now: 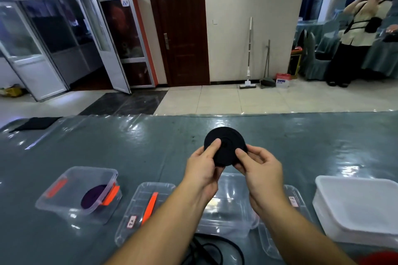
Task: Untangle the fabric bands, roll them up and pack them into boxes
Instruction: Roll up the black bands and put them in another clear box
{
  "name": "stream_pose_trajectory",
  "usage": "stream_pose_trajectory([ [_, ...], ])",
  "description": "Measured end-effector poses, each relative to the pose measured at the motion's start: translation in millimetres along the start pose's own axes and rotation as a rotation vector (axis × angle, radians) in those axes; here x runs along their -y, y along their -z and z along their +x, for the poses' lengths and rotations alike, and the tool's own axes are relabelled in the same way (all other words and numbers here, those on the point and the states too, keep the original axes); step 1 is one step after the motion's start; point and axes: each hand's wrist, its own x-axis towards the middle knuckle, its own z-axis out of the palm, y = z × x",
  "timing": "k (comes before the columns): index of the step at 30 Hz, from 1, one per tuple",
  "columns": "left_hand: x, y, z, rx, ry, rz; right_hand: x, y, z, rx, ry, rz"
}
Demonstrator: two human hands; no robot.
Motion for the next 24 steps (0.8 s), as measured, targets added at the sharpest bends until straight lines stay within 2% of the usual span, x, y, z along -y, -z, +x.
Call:
stream_pose_trajectory([
  [4, 11, 28, 16, -0.038, 0.126, 0.127, -30, 13, 13, 0.003, -0.14, 0.008],
  [9, 27, 66, 44, -0.081, 0.232, 0.15, -78, 23, 29, -0.035, -0.262, -0.051],
  [19, 85, 128, 122, -0.18, 0.417, 0.164, -168, 27, 56, -0.161, -0.371, -0.241],
  [24, 114, 144, 153, -0.218, 0.487, 0.265, -207, 36, 78, -0.215, -0.409, -0.404],
])
